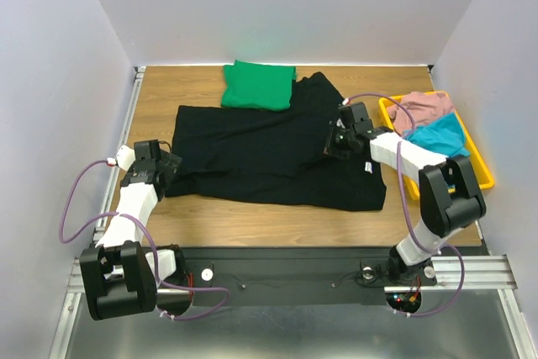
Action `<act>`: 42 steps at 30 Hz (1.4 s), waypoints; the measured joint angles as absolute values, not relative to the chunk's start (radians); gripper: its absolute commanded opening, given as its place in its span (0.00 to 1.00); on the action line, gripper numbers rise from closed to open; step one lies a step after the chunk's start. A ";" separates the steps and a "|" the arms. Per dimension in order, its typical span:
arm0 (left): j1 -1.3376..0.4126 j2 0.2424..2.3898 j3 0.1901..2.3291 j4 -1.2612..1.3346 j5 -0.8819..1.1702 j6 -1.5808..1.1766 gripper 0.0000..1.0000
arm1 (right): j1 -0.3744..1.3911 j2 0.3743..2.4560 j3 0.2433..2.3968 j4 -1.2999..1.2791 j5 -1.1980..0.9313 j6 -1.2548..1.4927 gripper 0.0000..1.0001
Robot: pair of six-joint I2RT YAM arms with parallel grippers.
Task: Fold and stack the t-shirts
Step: Fold the tshirt
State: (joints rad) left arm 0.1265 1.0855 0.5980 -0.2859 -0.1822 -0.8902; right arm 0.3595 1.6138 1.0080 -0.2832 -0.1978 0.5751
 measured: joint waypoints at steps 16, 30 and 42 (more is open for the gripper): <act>0.126 1.130 0.592 -0.279 -0.181 -0.887 0.96 | 0.360 1.778 1.211 -0.261 -0.145 0.570 1.00; 0.125 1.047 0.467 -0.236 -0.031 -0.869 0.99 | 0.360 1.415 0.837 -0.254 -0.173 0.551 1.00; -0.005 1.056 0.464 -0.092 0.079 -0.904 0.99 | 0.360 1.410 0.736 -0.255 -0.157 0.566 1.00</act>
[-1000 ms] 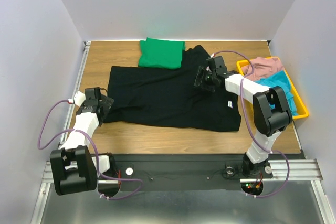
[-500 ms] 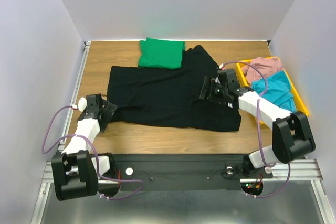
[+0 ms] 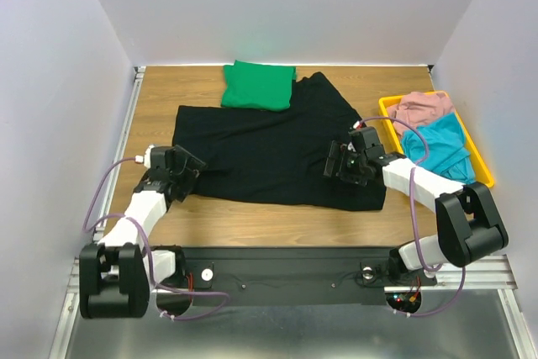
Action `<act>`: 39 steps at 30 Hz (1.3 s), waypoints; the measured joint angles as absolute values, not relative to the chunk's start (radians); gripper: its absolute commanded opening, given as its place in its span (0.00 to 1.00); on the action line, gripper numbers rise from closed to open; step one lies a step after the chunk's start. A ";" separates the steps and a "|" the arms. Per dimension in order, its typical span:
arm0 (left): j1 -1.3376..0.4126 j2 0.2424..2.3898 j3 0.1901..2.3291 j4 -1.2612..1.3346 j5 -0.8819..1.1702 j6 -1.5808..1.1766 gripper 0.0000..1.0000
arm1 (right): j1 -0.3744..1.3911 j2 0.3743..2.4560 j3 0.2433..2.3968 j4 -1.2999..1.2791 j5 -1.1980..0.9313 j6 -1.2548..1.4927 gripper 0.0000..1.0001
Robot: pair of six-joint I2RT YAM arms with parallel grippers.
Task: Fold and stack the t-shirts
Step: Fold the tshirt
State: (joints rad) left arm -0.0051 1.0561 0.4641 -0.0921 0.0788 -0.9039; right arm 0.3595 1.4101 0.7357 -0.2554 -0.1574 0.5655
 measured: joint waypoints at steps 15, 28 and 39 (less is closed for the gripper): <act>-0.049 1.437 0.698 0.036 -0.076 -0.925 0.98 | 0.360 1.367 0.725 -0.253 -0.126 0.566 1.00; -0.024 1.596 0.977 -0.051 -0.220 -0.888 0.98 | 0.360 1.289 0.703 -0.290 -0.059 0.574 1.00; 0.089 1.321 0.772 -0.242 -0.355 -0.930 0.97 | 0.360 1.176 0.656 -0.402 0.002 0.644 1.00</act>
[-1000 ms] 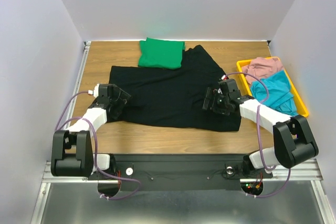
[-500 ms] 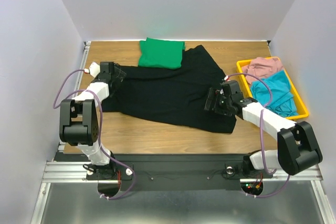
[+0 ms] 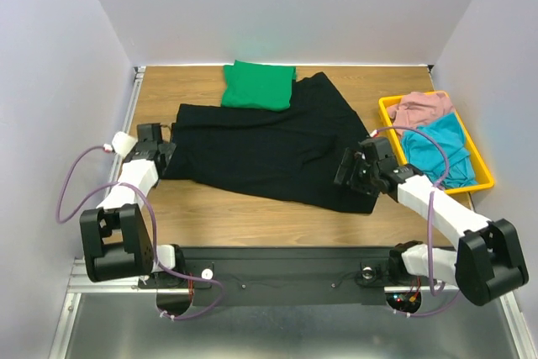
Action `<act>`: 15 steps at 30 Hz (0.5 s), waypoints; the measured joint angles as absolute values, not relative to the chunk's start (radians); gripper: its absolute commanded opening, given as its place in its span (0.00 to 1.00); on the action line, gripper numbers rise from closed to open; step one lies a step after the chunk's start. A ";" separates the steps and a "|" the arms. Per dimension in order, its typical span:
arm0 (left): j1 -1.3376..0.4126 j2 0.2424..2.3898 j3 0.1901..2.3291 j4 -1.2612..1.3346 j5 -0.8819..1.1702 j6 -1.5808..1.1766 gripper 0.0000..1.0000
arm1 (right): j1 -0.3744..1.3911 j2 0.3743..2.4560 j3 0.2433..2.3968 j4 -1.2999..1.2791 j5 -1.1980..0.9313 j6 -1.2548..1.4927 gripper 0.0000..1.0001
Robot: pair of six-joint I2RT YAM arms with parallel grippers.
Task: Fold and stack the t-shirts
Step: Fold the tshirt
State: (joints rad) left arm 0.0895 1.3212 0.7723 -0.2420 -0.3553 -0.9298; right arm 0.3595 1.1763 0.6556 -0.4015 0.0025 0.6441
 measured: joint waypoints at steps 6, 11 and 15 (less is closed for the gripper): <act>0.185 1.302 0.648 -0.244 -0.329 -0.925 0.88 | 0.360 1.081 0.633 -0.545 0.083 0.719 1.00; 0.185 1.353 0.637 -0.197 -0.279 -0.899 0.81 | 0.360 1.047 0.604 -0.599 0.124 0.772 1.00; 0.185 1.407 0.668 -0.148 -0.270 -0.883 0.78 | 0.360 1.048 0.570 -0.633 0.144 0.813 1.00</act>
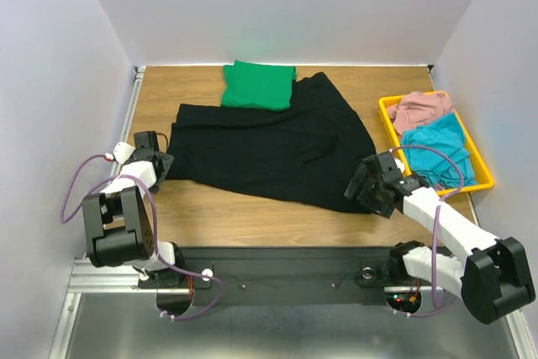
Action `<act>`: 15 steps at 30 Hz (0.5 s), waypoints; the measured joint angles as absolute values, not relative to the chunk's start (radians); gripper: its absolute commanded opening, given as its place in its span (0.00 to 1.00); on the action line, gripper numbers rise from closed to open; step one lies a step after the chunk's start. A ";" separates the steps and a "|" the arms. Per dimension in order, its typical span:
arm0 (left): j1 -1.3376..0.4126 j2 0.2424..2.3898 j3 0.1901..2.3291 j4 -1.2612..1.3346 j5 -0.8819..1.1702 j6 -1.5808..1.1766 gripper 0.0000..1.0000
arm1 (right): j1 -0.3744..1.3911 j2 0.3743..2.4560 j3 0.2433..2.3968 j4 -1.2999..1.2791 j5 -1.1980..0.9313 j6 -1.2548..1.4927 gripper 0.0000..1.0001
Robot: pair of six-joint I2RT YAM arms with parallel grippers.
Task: Fold and stack the t-shirts
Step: Fold the tshirt
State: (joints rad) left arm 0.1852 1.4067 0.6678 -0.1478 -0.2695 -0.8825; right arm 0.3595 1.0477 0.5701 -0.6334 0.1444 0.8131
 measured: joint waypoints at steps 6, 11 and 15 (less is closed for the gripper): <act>0.186 1.441 0.683 -0.081 -0.250 -0.869 0.78 | 0.360 1.055 0.556 -0.648 0.153 0.839 1.00; 0.186 1.439 0.666 -0.016 -0.201 -0.871 0.78 | 0.360 1.055 0.553 -0.647 0.161 0.850 1.00; 0.186 1.457 0.668 0.020 -0.172 -0.873 0.65 | 0.360 1.055 0.535 -0.649 0.170 0.863 1.00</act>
State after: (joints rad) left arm 0.1856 1.4570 0.6678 0.0196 -0.1722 -0.8730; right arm 0.3595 1.0550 0.5350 -0.6491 0.1703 0.8635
